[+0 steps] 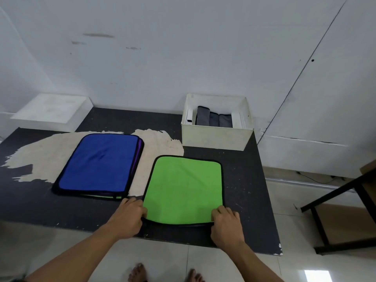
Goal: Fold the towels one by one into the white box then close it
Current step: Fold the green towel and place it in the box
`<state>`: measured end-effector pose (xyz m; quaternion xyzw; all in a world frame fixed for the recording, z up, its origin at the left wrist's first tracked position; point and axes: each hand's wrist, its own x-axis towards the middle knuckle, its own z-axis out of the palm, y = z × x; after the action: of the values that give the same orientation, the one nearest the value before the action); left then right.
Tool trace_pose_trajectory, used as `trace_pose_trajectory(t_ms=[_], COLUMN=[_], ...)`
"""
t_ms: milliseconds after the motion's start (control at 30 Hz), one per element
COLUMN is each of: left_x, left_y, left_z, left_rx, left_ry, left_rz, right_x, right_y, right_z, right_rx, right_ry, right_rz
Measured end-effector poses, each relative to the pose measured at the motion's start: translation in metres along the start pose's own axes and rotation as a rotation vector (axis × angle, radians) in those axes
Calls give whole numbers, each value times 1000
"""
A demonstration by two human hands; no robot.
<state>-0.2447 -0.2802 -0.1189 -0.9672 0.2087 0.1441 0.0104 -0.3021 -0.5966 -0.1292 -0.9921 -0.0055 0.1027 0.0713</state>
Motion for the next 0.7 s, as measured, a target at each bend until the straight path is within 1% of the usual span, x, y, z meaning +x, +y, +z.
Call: trace_pose_trajectory(t_ms=[100, 167, 233, 300, 367, 400, 467, 533, 633, 700], left_x=[2, 4, 8, 17, 26, 33, 52, 71, 101, 118], left_y=[-7, -9, -11, -16, -17, -19, -23, -26, -31, -33], left_z=[-5, -9, -15, -22, -31, -36, -44, -50, -54, -53], left_rx=[-29, -45, -103, -297, -584, -681, -796, -895, -933, -938], left_ry=[-20, -38, -50, -10, 64, 98, 153, 190, 223, 232], left_rz=[44, 56, 47, -26, -163, -226, -295, -328, -354, -364], right_x=[14, 22, 32, 45, 56, 63, 77, 89, 108, 120], right_y=[4, 9, 17, 24, 31, 32, 35, 36, 36, 37], right_z=[-19, -27, -32, -37, -45, -50, -57, -62, -65, -65], right_rx=[-49, -55, 32, 223, 428, 526, 696, 790, 824, 825], right_ry=[-145, -201, -226, -180, -84, -35, 47, 97, 111, 111], right_rz=[-3, -26, -12, 81, 209, 274, 390, 481, 571, 594])
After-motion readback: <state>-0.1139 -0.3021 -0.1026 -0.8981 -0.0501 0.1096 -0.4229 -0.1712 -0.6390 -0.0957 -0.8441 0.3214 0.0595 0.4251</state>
